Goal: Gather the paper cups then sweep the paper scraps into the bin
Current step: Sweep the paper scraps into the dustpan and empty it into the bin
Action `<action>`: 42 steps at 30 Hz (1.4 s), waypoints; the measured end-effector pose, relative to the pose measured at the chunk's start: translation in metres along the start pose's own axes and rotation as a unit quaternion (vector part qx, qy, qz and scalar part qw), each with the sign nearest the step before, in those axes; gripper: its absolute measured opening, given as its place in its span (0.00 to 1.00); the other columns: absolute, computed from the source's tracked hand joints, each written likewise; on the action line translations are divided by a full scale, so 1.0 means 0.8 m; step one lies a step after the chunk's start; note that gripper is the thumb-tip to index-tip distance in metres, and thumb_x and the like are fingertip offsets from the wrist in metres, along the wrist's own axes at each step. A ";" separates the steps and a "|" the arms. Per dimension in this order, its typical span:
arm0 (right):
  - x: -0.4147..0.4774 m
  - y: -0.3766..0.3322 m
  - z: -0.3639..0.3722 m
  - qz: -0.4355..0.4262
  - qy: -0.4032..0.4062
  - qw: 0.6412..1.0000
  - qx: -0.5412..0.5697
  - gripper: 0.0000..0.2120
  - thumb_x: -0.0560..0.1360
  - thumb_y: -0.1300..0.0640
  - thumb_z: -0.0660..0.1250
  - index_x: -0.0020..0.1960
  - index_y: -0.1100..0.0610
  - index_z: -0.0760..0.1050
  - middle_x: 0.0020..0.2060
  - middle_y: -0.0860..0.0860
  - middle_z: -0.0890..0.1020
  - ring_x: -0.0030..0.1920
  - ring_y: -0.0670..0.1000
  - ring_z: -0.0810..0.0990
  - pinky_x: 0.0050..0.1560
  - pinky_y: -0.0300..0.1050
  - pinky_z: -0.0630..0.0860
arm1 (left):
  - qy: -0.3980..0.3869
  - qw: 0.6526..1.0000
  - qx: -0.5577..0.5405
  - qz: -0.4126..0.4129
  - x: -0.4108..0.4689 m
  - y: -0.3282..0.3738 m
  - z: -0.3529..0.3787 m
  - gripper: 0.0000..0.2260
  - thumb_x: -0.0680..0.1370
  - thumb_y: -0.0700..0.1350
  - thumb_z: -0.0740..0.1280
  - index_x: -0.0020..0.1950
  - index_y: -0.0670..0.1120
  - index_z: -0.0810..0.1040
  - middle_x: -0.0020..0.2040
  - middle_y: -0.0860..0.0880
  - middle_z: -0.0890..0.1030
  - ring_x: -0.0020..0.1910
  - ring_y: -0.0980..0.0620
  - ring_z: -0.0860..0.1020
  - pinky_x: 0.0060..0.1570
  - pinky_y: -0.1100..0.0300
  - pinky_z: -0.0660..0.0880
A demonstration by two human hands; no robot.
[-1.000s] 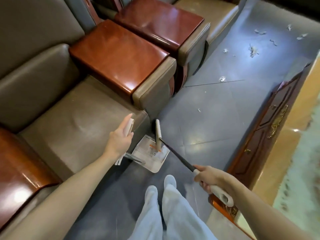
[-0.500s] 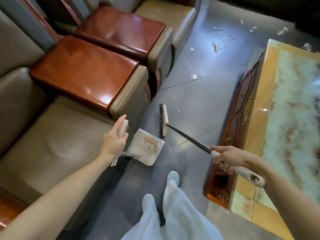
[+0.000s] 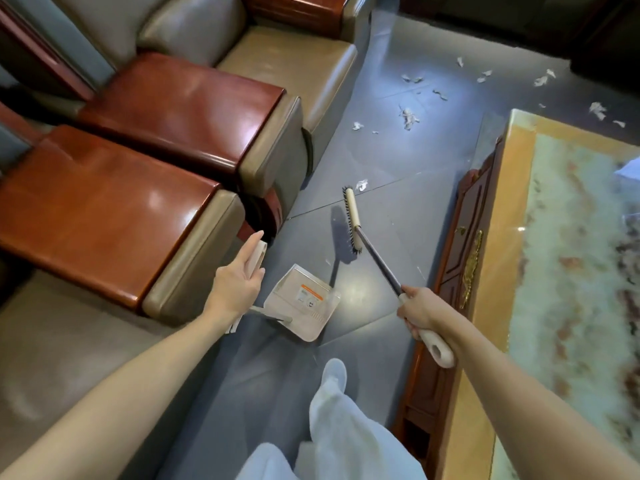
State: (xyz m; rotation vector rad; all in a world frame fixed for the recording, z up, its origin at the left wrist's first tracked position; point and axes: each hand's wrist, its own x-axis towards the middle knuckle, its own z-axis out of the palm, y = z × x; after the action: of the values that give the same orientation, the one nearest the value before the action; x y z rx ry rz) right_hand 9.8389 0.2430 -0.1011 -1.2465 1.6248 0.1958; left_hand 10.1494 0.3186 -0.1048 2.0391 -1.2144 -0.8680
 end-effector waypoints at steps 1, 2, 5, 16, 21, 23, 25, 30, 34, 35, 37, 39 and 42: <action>0.020 -0.006 -0.014 0.004 -0.004 1.000 -0.024 0.25 0.76 0.67 0.57 0.72 0.57 0.63 0.33 0.57 0.78 0.28 0.55 0.75 0.28 0.47 0.75 | 0.003 1.000 0.002 -0.005 0.023 0.012 0.017 0.28 0.79 0.42 0.64 0.74 0.65 0.61 0.65 0.49 0.77 0.61 0.47 0.77 0.62 0.55 0.70; 0.028 -0.009 -0.015 0.002 -0.009 0.998 -0.059 0.25 0.75 0.67 0.57 0.72 0.58 0.64 0.39 0.59 0.80 0.31 0.55 0.77 0.31 0.49 0.77 | 0.004 1.000 0.004 -0.006 0.032 0.020 0.025 0.29 0.79 0.42 0.64 0.74 0.65 0.61 0.65 0.48 0.77 0.60 0.46 0.77 0.62 0.55 0.70; 0.046 -0.006 -0.012 -0.004 -0.030 0.997 -0.076 0.27 0.76 0.65 0.58 0.74 0.53 0.63 0.48 0.59 0.80 0.30 0.48 0.73 0.28 0.40 0.75 | 0.005 1.000 0.009 -0.010 0.069 0.043 0.055 0.28 0.80 0.43 0.64 0.75 0.65 0.60 0.67 0.47 0.76 0.62 0.45 0.76 0.63 0.51 0.70; 0.009 0.043 -0.086 0.069 -0.162 0.977 0.120 0.30 0.72 0.63 0.60 0.69 0.39 0.66 0.27 0.50 0.72 0.23 0.44 0.69 0.24 0.38 0.68 | -0.017 1.000 0.019 0.005 0.142 0.088 0.060 0.28 0.78 0.41 0.66 0.74 0.63 0.63 0.67 0.48 0.75 0.60 0.49 0.74 0.60 0.56 0.68; 0.008 0.051 -0.108 0.047 -0.073 0.993 0.075 0.33 0.74 0.62 0.61 0.75 0.40 0.58 0.29 0.53 0.78 0.25 0.49 0.74 0.26 0.40 0.73 | -0.017 1.000 -0.015 0.018 0.165 0.114 0.073 0.28 0.78 0.40 0.66 0.73 0.63 0.63 0.68 0.49 0.74 0.64 0.50 0.73 0.66 0.51 0.68; 0.018 0.042 -0.111 0.042 -0.028 0.997 0.060 0.33 0.75 0.62 0.60 0.76 0.43 0.56 0.32 0.54 0.79 0.25 0.50 0.75 0.26 0.40 0.74 | -0.037 0.998 -0.018 0.043 0.182 0.129 0.081 0.29 0.78 0.39 0.66 0.74 0.62 0.63 0.68 0.50 0.74 0.65 0.49 0.73 0.67 0.52 0.67; 0.032 0.031 -0.118 0.056 0.009 0.996 0.068 0.32 0.75 0.63 0.58 0.77 0.45 0.56 0.35 0.55 0.79 0.26 0.51 0.76 0.25 0.41 0.75 | -0.053 0.996 -0.001 0.073 0.197 0.142 0.090 0.29 0.79 0.39 0.66 0.75 0.60 0.63 0.69 0.51 0.74 0.63 0.50 0.74 0.63 0.59 0.66; 0.065 0.012 -0.136 0.085 0.042 0.978 0.185 0.28 0.75 0.65 0.59 0.73 0.52 0.63 0.32 0.55 0.76 0.26 0.51 0.74 0.30 0.44 0.75 | -0.071 0.985 0.054 0.146 0.215 0.162 0.112 0.27 0.80 0.40 0.63 0.76 0.56 0.60 0.71 0.54 0.71 0.55 0.45 0.79 0.54 0.60 0.69; 0.092 -0.012 -0.156 0.105 0.056 0.961 0.250 0.24 0.75 0.68 0.60 0.70 0.55 0.65 0.31 0.56 0.74 0.24 0.48 0.71 0.25 0.41 0.72 | -0.063 0.989 0.064 0.119 0.233 0.172 0.113 0.29 0.81 0.42 0.62 0.77 0.60 0.54 0.65 0.49 0.77 0.49 0.44 0.81 0.55 0.53 0.74; 0.100 -0.020 -0.161 0.108 0.056 0.957 0.264 0.24 0.75 0.68 0.60 0.70 0.56 0.65 0.31 0.56 0.74 0.24 0.48 0.71 0.24 0.40 0.71 | -0.059 0.990 0.061 0.115 0.239 0.176 0.112 0.29 0.81 0.42 0.62 0.77 0.61 0.54 0.65 0.48 0.78 0.49 0.44 0.81 0.55 0.52 0.74; 0.119 -0.039 -0.174 0.104 0.054 0.952 0.281 0.23 0.76 0.68 0.60 0.69 0.55 0.65 0.31 0.56 0.74 0.24 0.48 0.71 0.23 0.40 0.71 | -0.049 0.989 0.070 0.123 0.252 0.183 0.111 0.28 0.81 0.43 0.61 0.77 0.61 0.55 0.66 0.47 0.76 0.46 0.47 0.79 0.50 0.55 0.73; 0.137 -0.058 -0.188 0.093 0.047 0.952 0.289 0.21 0.76 0.67 0.61 0.66 0.53 0.65 0.32 0.56 0.75 0.25 0.48 0.72 0.24 0.41 0.72 | -0.045 0.989 0.076 0.118 0.268 0.185 0.111 0.28 0.81 0.42 0.61 0.76 0.61 0.54 0.69 0.47 0.74 0.47 0.46 0.79 0.48 0.57 0.71; 0.172 -0.087 -0.209 0.089 0.042 0.949 0.299 0.16 0.77 0.67 0.61 0.62 0.55 0.67 0.33 0.56 0.74 0.26 0.48 0.71 0.24 0.39 0.71 | -0.042 0.998 0.025 0.046 0.295 0.191 0.108 0.28 0.80 0.43 0.63 0.76 0.62 0.58 0.65 0.45 0.77 0.53 0.43 0.79 0.50 0.56 0.72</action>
State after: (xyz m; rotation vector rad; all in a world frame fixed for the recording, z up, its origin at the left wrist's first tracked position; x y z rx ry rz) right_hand 9.8014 0.0188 -0.1035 -0.6505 1.6961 -0.2321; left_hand 10.0906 0.0306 -0.0933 1.9858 -1.3779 -0.8956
